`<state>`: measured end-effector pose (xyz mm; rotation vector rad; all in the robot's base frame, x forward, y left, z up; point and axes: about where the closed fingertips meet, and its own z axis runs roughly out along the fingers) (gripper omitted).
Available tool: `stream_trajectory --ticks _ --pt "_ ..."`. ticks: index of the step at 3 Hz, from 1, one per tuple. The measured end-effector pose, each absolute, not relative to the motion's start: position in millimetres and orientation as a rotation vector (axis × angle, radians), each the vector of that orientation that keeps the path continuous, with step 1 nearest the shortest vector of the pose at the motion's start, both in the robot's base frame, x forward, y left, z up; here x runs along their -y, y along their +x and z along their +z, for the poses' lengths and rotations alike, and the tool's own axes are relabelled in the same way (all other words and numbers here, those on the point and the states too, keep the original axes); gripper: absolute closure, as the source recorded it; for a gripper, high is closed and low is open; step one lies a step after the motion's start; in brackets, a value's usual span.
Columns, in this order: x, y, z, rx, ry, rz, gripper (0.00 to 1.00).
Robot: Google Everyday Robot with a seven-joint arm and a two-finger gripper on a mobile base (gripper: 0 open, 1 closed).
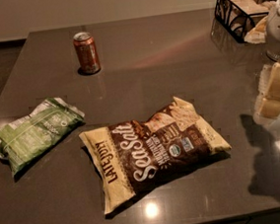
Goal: Move brown chip bag near coke can
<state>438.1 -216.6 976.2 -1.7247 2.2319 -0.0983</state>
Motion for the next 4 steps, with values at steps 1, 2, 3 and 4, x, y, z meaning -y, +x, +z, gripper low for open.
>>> stream_trajectory --ticks 1,2,3,4 --pt "216.6 438.1 976.2 -2.232 -1.725 -0.099 0.00" --pt "203.1 436.8 969.6 -2.191 -1.769 -0.081 0.00" --pt "171.8 434.6 947.9 -2.096 -1.885 -0.044 0.00" --pt "142.4 430.9 924.5 -2.008 -1.979 0.001 0.00"
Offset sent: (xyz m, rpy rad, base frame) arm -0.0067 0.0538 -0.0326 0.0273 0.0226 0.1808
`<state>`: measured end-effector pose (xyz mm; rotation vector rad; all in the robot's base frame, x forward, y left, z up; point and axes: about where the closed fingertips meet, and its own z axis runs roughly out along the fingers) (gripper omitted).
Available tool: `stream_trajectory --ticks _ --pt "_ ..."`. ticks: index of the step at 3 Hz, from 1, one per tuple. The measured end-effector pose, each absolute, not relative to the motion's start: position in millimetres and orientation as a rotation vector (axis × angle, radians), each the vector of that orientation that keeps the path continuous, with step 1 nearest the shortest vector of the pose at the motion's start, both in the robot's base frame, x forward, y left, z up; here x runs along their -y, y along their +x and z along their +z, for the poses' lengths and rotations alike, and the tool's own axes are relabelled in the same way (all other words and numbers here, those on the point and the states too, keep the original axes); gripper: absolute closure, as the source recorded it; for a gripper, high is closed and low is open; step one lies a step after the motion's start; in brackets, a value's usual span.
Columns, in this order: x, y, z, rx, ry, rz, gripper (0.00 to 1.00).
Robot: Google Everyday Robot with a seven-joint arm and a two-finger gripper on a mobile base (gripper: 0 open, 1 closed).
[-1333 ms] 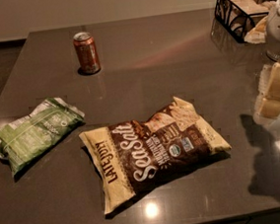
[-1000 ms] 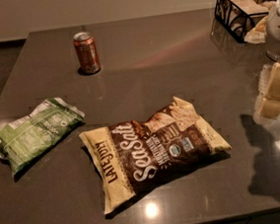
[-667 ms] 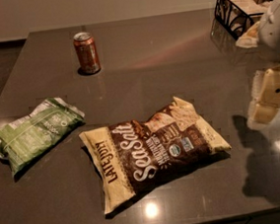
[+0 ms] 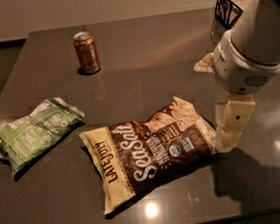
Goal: Move brown chip bag near coke can
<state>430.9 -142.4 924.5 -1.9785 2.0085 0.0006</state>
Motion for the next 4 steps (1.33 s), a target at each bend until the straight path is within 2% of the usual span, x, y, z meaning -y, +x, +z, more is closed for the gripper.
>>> stream_trajectory --ticks 3,4 --pt "89.7 423.2 860.4 -1.912 -2.172 0.093 0.00" --pt "84.0 421.8 852.7 -1.910 -2.202 0.094 0.13"
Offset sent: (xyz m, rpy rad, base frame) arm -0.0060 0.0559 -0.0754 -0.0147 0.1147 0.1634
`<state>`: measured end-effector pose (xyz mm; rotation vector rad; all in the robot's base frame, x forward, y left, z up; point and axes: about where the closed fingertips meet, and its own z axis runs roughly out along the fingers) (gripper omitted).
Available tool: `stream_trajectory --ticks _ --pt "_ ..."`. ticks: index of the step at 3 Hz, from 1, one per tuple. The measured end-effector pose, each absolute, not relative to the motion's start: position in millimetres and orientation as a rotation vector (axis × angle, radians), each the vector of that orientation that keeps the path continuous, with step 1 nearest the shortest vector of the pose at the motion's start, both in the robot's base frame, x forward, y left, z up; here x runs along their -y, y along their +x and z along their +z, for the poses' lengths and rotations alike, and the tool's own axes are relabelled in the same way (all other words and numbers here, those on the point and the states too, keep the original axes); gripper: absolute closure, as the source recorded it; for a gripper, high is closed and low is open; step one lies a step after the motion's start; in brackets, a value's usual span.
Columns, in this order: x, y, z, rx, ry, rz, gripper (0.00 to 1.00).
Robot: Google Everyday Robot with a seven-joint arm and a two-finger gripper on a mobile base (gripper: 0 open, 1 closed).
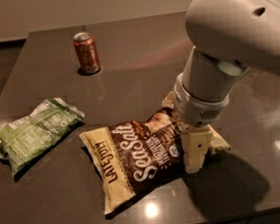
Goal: Move brown chip bag near coke can
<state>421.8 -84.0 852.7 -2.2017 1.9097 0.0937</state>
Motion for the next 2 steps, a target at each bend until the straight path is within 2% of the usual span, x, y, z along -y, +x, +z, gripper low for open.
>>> stream_trajectory --ticks 1,2 --pt "79.0 425.5 861.8 -1.906 -2.211 0.073 0.37" --pt "80.4 448.9 880.2 -1.936 -2.168 0.053 0.68"
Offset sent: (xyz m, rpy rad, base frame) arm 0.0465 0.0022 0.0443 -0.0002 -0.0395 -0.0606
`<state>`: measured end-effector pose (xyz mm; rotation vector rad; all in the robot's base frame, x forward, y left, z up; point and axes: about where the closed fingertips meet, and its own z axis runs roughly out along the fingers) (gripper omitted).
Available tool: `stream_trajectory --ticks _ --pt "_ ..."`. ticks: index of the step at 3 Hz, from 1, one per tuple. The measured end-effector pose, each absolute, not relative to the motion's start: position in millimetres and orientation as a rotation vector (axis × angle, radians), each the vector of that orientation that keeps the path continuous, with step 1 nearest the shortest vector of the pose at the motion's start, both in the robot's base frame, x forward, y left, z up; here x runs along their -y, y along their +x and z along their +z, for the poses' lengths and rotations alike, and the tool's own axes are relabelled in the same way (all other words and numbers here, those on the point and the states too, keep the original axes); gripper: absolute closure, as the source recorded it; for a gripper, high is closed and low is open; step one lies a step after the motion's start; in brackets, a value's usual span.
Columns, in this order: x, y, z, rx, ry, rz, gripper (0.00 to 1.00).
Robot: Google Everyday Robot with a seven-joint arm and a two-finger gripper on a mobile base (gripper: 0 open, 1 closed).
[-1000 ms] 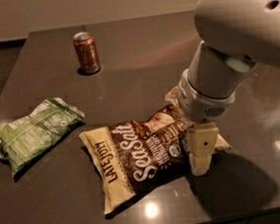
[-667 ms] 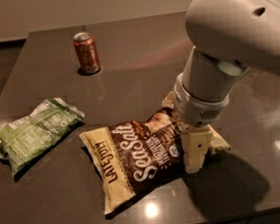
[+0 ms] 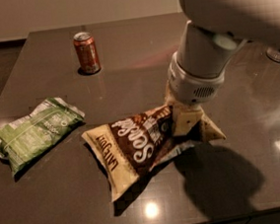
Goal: Move brown chip bag near coke can
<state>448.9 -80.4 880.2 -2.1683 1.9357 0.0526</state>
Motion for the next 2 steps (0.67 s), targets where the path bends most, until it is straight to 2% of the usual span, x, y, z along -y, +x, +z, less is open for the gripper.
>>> stream_trajectory --ticks 1,2 --pt "88.4 482.3 898.5 -1.999 -2.074 0.052 0.90" --pt "100.2 523.7 912.8 -2.107 -1.907 0.089 1.00"
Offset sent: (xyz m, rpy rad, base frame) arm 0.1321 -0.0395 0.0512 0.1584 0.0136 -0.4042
